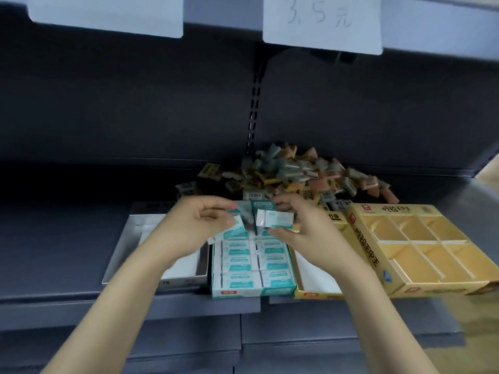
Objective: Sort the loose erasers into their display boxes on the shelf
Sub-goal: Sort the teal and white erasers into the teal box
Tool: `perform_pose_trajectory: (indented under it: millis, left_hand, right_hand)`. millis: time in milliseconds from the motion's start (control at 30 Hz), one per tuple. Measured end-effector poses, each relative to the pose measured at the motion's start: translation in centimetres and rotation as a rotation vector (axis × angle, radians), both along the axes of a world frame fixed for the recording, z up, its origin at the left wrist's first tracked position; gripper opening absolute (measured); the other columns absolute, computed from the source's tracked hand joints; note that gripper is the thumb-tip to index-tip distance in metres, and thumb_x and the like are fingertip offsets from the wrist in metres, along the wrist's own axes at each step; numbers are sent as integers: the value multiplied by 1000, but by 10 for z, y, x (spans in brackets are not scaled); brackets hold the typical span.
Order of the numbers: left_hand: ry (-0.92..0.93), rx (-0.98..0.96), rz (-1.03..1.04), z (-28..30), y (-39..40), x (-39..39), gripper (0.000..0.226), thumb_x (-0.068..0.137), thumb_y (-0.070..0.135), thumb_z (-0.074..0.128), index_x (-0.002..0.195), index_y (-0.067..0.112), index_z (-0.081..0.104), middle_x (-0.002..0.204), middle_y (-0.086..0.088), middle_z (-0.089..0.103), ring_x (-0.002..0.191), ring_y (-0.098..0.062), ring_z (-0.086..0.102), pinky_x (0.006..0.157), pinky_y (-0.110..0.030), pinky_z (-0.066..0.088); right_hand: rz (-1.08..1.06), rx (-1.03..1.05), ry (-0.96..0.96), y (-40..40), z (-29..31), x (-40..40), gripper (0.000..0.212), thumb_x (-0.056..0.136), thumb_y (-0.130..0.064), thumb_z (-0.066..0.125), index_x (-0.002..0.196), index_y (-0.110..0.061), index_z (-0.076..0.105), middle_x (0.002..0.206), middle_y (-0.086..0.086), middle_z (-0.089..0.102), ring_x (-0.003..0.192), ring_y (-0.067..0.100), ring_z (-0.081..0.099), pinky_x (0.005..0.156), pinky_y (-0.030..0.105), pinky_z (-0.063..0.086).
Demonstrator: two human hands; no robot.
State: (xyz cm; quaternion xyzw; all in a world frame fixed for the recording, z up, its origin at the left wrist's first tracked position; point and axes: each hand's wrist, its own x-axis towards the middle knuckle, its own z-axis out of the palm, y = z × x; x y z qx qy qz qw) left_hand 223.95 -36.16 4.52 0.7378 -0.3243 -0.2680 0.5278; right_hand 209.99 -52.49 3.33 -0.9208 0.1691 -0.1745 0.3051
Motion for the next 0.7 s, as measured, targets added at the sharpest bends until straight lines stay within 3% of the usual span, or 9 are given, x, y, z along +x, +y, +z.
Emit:
perform_pose_trajectory:
  millis: [100, 167, 333, 400, 500, 567, 633, 700]
  left_hand:
    - [-146, 57, -1, -6, -3, -8, 18, 83, 10, 67, 92, 25, 70, 86, 11, 68, 74, 3, 60, 64, -2, 43]
    - [-256, 92, 26, -10, -5, -12, 14, 83, 12, 67, 90, 24, 72, 84, 16, 66, 74, 5, 58, 62, 1, 41]
    - [-308, 100, -16, -14, -12, -20, 15, 86, 15, 65, 92, 26, 72, 86, 21, 65, 80, 7, 59, 69, -1, 42]
    - [-349, 133, -42, -16, -13, -19, 16, 89, 16, 60, 97, 25, 72, 94, 19, 64, 88, 5, 57, 76, -6, 40]
    - [-405, 160, -67, -21, -15, -18, 19, 92, 16, 56, 102, 22, 71, 98, 17, 61, 88, 6, 53, 71, 2, 36]
    - [-464, 150, -66, -25, -16, -17, 19, 91, 13, 57, 101, 19, 72, 97, 16, 59, 88, 3, 53, 77, -1, 40]
    - [-529, 143, -44, -30, -17, -15, 19, 90, 12, 58, 100, 17, 73, 97, 12, 54, 94, -6, 52, 91, -18, 42]
    - [-580, 149, -27, -33, -17, -14, 19, 90, 13, 59, 101, 18, 73, 97, 10, 51, 100, -11, 48, 94, -24, 39]
  right_hand:
    - [-9, -11, 8, 4, 0, -7, 30, 83, -22, 71, 109, -30, 59, 106, -20, 58, 98, -1, 50, 76, 0, 35]
    - [-31, -16, 11, 4, -1, -13, 26, 82, -23, 71, 104, -32, 62, 101, -25, 57, 97, -3, 48, 77, 0, 33]
    - [-98, 92, -24, 6, -4, -23, 21, 92, -31, 57, 112, -30, 62, 98, -25, 59, 82, -14, 50, 68, 5, 38]
    - [-117, 88, -50, 5, -9, -24, 20, 97, -27, 47, 114, -30, 59, 95, -20, 63, 77, -9, 55, 65, 11, 43]
    - [-158, 144, -64, 1, -18, -27, 27, 98, -16, 42, 122, -27, 50, 96, -17, 57, 82, -2, 55, 73, 27, 50]
    - [-160, 149, -65, 1, -21, -30, 31, 98, -13, 42, 124, -29, 47, 95, -16, 54, 80, -7, 52, 70, 16, 47]
    - [-154, 134, -88, 1, -21, -32, 38, 98, -11, 41, 124, -38, 44, 110, -15, 53, 89, -11, 48, 75, 3, 38]
    - [-158, 145, -105, -1, -21, -32, 42, 97, -10, 42, 121, -44, 45, 120, -14, 48, 99, -4, 49, 82, 4, 38]
